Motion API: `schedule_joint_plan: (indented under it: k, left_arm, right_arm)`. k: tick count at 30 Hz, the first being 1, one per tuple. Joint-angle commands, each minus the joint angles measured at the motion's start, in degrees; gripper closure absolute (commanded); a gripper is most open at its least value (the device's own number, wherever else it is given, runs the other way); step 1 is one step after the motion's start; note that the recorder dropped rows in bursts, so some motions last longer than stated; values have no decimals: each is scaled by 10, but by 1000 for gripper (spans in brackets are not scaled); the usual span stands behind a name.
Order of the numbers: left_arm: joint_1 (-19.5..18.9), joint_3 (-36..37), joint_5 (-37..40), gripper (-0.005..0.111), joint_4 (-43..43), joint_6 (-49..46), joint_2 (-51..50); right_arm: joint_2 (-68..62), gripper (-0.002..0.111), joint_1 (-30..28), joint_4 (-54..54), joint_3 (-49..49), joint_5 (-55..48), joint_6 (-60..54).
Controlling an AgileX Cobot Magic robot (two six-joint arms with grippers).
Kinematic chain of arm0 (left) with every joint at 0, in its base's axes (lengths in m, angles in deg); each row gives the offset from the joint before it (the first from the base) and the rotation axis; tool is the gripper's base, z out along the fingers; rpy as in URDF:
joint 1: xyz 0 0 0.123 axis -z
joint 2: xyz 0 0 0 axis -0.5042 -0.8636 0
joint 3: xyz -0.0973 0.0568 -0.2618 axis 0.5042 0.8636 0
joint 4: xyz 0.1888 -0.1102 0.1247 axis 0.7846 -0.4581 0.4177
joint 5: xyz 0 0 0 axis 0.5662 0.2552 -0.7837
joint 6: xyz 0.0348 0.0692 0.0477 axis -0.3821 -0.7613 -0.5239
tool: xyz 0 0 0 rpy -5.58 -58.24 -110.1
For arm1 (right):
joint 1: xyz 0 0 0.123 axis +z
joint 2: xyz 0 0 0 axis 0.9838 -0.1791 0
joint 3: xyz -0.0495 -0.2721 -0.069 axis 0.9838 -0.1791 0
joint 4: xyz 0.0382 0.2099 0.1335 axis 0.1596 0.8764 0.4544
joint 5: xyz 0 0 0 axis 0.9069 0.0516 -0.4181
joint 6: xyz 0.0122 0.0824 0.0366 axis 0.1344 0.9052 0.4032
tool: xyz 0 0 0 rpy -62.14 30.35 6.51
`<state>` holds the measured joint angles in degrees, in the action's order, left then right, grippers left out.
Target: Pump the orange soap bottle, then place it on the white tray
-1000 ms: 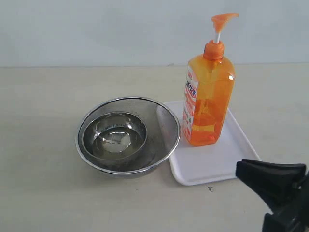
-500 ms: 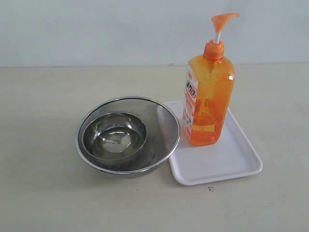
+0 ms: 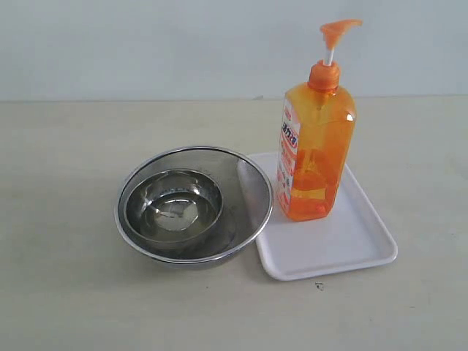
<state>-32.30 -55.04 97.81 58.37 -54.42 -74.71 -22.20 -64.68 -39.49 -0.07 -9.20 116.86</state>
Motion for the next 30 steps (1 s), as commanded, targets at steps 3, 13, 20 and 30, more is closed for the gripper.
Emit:
schedule_joint_plan:
  k: [3, 13, 20, 30]
  left_arm:
    - [-2, 2, -2, 101, 2, 4, 2]
    - [-2, 2, -2, 101, 2, 4, 2]
    - [-2, 2, -2, 101, 2, 4, 2]
    - [-2, 2, -2, 101, 2, 4, 2]
  right_arm:
    - [4, 106, -2, 82, -2, -9, -159]
    - [4, 106, -2, 58, -2, -93, -187]
    - [4, 106, -25, 59, -2, -99, -189]
    - [4, 106, -30, 61, -2, -90, -185]
